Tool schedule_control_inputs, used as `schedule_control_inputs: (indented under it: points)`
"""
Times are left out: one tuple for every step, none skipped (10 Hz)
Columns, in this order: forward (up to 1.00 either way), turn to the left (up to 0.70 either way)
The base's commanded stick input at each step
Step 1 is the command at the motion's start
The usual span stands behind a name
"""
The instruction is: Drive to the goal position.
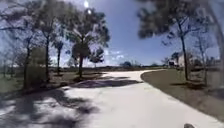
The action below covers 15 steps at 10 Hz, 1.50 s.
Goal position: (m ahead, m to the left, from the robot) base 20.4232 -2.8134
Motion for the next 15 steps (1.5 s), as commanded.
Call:
schedule_control_inputs:
  points:
    - [1.00, 0.00]
    - [1.00, 0.00]
    - [1.00, 0.00]
    - [1.00, 0.00]
    - [1.00, 0.00]
    - [1.00, 0.00]
    - [1.00, 0.00]
    - [1.00, 0.00]
    - [1.00, 0.00]
    - [1.00, 0.00]
    - [1.00, 0.00]
    - [1.00, 0.00]
    - [1.00, 0.00]
    - [1.00, 0.00]
    - [1.00, 0.00]
